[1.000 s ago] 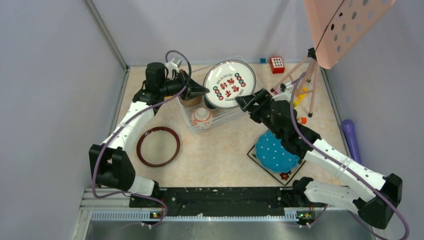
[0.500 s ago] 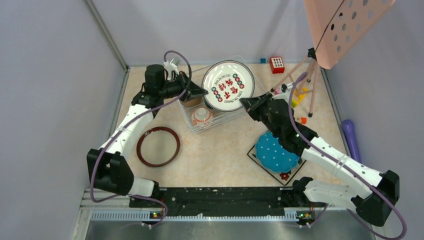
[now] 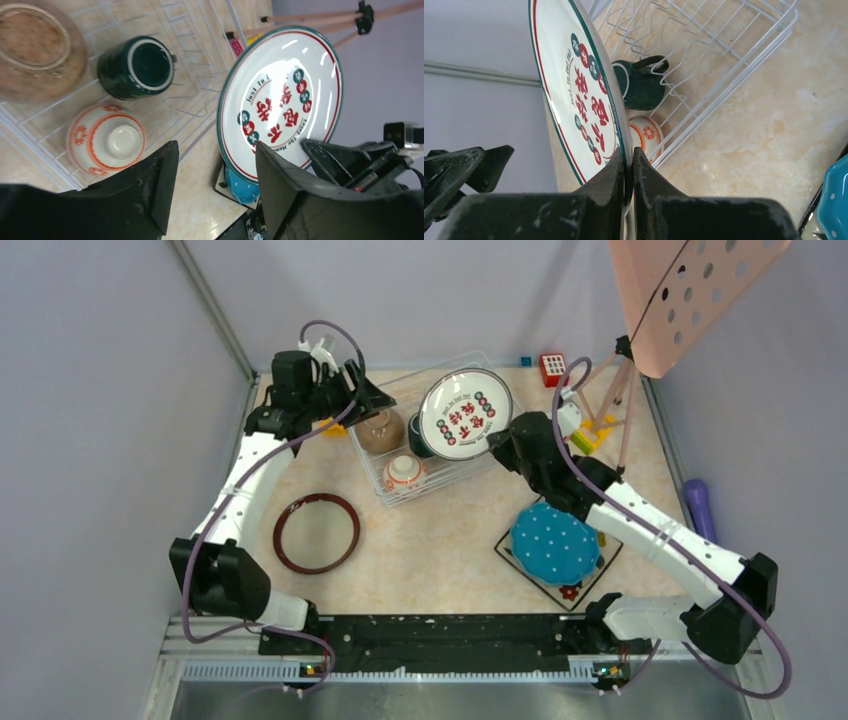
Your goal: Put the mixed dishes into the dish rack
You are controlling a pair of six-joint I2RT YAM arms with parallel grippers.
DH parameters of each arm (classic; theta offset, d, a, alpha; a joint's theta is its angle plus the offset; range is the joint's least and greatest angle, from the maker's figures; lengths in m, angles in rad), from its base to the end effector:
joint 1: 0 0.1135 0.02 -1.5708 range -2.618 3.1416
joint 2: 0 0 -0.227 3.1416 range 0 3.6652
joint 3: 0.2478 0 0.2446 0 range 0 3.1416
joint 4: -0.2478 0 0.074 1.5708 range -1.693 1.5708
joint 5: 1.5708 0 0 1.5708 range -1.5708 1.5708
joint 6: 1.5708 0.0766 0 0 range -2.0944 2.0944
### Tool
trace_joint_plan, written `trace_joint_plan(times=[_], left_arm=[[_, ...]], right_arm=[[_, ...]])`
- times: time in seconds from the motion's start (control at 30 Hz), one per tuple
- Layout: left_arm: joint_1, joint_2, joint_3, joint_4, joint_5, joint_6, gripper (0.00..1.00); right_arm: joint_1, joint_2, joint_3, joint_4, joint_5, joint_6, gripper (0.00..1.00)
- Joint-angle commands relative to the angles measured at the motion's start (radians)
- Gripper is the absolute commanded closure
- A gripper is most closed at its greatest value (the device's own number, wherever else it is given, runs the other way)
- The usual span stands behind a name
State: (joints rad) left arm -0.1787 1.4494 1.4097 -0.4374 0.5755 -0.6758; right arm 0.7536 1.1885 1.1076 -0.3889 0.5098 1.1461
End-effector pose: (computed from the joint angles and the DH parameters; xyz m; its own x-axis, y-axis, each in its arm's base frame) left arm 0.3416 -0.1041 0.3259 -0.7435 -0.3990 -0.5368 0.2049 0.6281 -0.7507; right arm 0.2459 0.1795 0.3010 -0.3911 0.7236 -0.5687 0.1855 0.6672 0.7214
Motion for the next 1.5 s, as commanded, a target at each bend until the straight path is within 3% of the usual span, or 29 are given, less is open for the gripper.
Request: trace_joint_plan(times=[0.0,0.2,0.4,0.77,1.0,1.23,1.47], left_arm=[[0.059,0.007,0.036,0.022,-0.111,0.081,0.35],[0.076,0.077,0.075,0.107,-0.470,0.268,0.37],[0.114,0.257,0.210,0.110,-0.550,0.385,0.39],[0.186,0.521,0.321,0.261,-0.404,0.361,0.40],[0.209,0.666,0.428,0.200,-0.225,0.372,0.47],[0.213,0.634,0.301,0.254,-0.131,0.398,0.61],[0.213,0.520,0.140,0.285,-0.095,0.368,0.62]], right_arm=[[-0.011,0.057,0.169,-0.133,0.026,0.014,1.00],[-0.036,0.090,0.247,-0.232,0.065,-0.019,1.00],[-0.075,0.030,0.152,-0.216,0.057,-0.033,1.00],[-0.156,-0.142,-0.015,-0.327,0.081,-0.099,1.00],[-0.171,-0.262,-0.123,-0.384,0.138,-0.098,1.00],[-0.184,-0.257,-0.143,-0.419,0.189,-0.079,1.00],[-0.205,-0.219,-0.167,-0.381,0.190,-0.107,1.00]])
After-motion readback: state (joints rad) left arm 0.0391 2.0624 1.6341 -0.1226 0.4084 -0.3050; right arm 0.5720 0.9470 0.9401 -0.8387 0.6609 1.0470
